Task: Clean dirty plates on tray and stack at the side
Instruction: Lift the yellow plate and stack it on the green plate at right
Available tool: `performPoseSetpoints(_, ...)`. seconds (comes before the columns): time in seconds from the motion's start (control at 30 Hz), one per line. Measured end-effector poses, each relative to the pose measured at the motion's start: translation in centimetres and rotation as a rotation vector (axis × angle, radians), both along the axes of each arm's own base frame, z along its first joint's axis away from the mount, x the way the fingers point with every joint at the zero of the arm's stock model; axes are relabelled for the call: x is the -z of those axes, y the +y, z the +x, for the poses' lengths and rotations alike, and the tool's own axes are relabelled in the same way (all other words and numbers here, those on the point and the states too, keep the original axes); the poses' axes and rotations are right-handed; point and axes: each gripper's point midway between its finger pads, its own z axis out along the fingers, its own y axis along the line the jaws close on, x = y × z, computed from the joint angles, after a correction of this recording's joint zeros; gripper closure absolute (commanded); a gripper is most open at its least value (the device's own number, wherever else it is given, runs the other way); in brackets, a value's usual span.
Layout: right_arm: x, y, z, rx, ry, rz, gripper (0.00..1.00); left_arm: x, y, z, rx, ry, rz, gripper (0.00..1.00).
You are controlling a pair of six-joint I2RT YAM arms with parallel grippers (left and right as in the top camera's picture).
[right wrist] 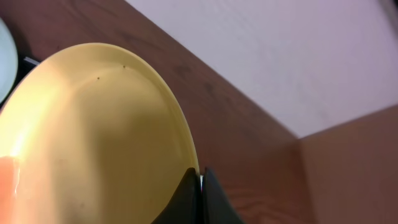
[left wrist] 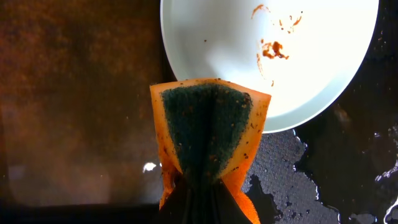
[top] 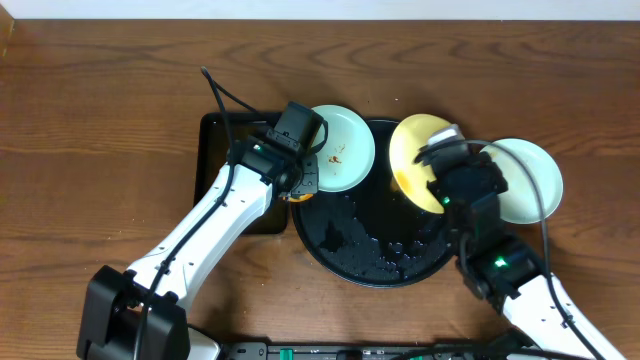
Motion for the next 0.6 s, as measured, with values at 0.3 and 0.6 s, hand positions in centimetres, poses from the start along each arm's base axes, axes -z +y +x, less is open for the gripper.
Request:
performPoseSetpoints(0.3,-1.6,-2.7,-0.4,0.178,-0.08,-0.028,0.99,0.0,0.0,0.0,0.0,0.0,0.0,0.91)
performPoseSetpoints(0.6,0.4,-11.8,-0.9,0.569,-0.128,0.268,0.99,0.0,0.0,0.0,0.0,0.0,0.0,0.91)
